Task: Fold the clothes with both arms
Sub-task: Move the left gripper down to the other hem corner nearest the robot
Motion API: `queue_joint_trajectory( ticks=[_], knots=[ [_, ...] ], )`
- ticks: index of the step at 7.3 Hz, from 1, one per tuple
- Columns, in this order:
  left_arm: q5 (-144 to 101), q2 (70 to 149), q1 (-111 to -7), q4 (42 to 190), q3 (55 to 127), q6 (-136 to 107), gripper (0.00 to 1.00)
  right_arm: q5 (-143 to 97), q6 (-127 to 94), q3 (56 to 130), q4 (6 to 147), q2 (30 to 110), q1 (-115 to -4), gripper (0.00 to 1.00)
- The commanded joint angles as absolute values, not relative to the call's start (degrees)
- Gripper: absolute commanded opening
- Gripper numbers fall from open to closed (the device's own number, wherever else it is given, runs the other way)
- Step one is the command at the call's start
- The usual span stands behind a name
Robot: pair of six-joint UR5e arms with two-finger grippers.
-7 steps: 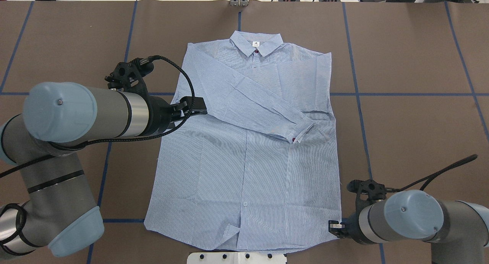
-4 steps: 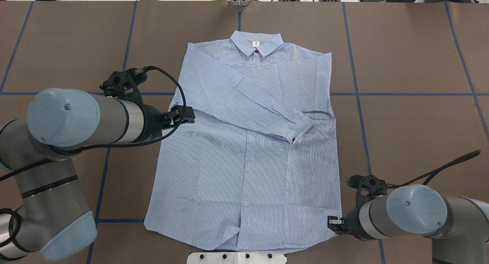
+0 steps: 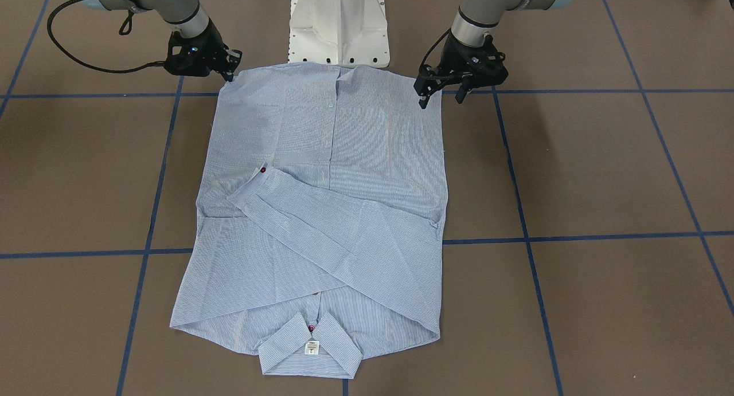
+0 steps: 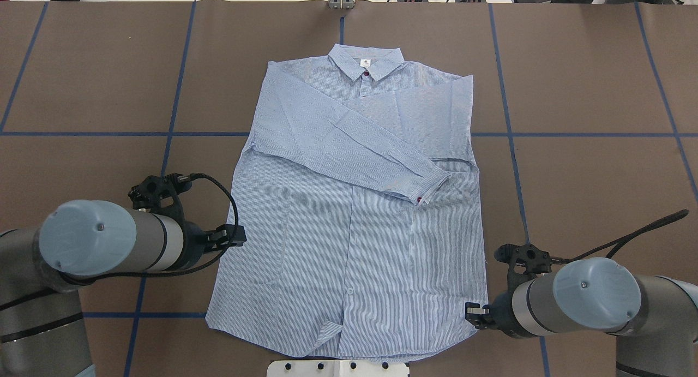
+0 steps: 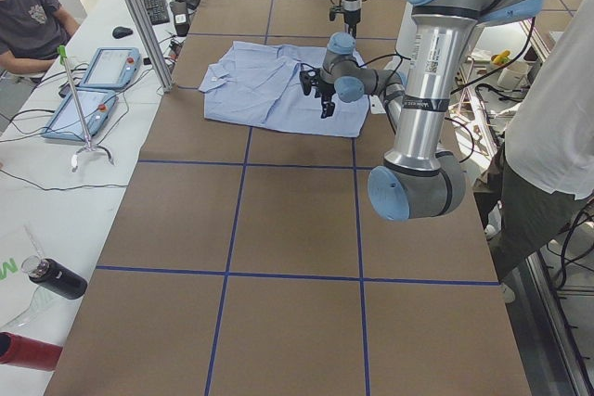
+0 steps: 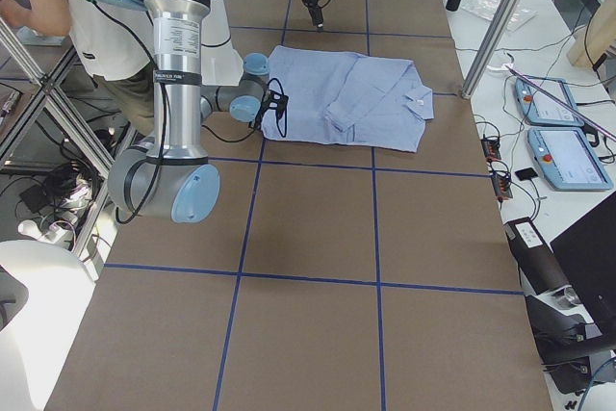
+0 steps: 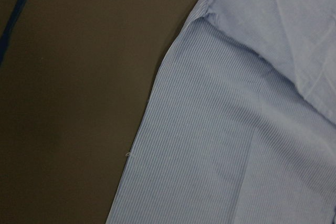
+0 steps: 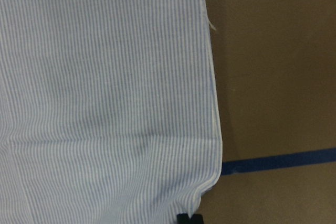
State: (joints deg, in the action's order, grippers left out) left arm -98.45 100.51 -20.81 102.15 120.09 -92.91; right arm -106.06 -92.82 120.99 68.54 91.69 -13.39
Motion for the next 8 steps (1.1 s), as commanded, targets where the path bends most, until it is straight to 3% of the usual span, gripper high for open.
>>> queue_joint_trajectory(
  ticks=[1,3,6,8],
  knots=[
    [-96.7,98.6,-15.5,101.3,119.9,-97.6,0.98,-106.4,-92.8,120.9,68.5,91.1,-13.9,0.00],
    [-94.0,99.0,-10.7,101.3,117.9,-103.1,0.94,-107.7,-92.8,121.8,68.5,91.1,-14.9,0.00],
    [-94.0,99.1,-9.4,101.2,117.1,-105.6,0.70,-109.0,-92.8,122.3,68.5,91.2,-16.1,0.00],
    [-94.0,98.7,-9.6,101.1,117.1,-105.6,0.65,-109.3,-92.8,122.4,68.7,91.4,-16.8,0.00]
  ],
)
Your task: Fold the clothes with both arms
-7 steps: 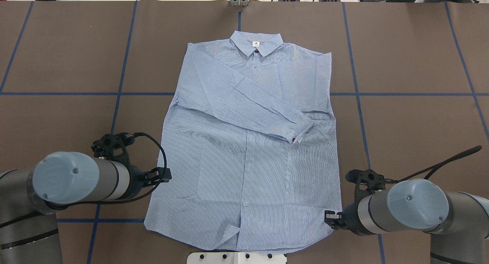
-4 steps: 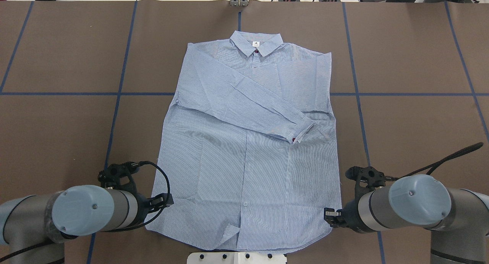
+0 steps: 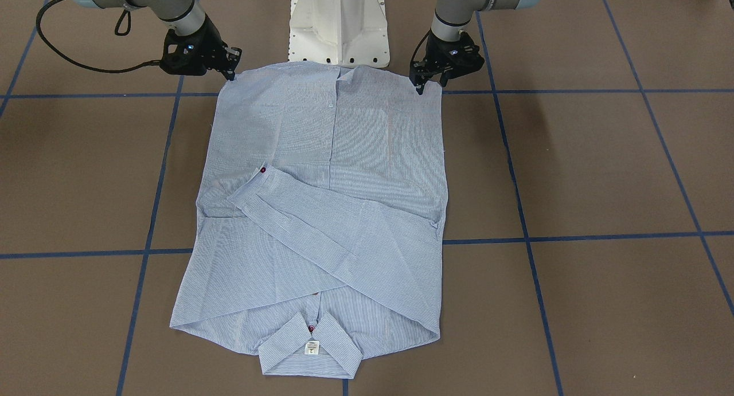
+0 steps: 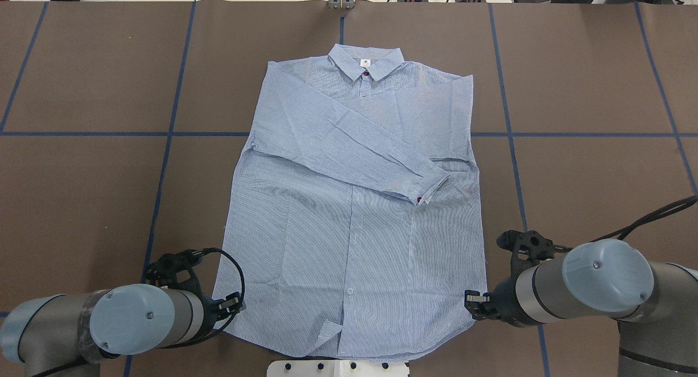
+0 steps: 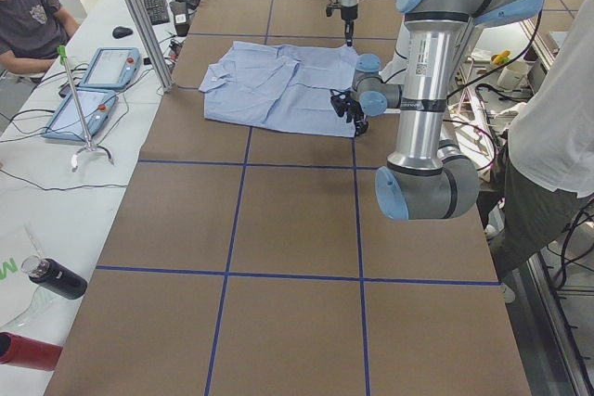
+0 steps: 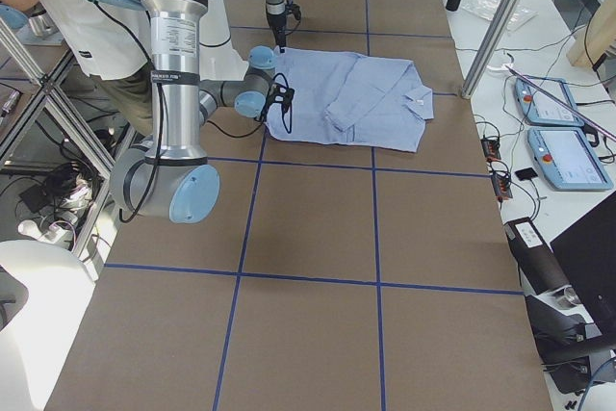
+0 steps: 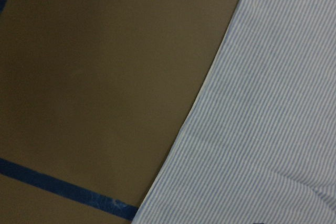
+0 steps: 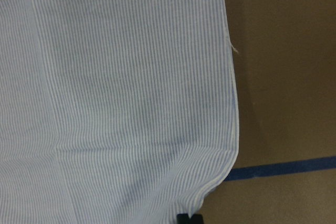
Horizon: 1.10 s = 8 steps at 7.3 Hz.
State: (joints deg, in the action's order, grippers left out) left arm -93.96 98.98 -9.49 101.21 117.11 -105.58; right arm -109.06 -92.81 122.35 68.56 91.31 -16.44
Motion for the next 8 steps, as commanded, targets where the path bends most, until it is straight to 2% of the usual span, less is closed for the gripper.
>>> queue_joint_trajectory(
  ticks=[1,4,6,8],
  knots=[
    [-94.0,98.8,-9.7,99.0,117.2,-105.6,0.65,-109.7,-92.7,122.4,68.7,91.5,-17.2,0.00],
    [-93.9,98.9,-10.4,97.7,117.2,-105.6,0.65,-111.4,-92.7,122.7,68.8,91.5,-19.0,0.00],
    [-94.0,99.0,-10.5,97.1,117.3,-105.6,0.60,-111.8,-92.4,122.7,68.8,91.8,-19.4,0.00],
    [-94.0,99.5,-10.5,95.5,117.5,-105.8,0.46,-111.8,-92.5,122.7,68.9,91.8,-19.3,0.00]
  ],
)
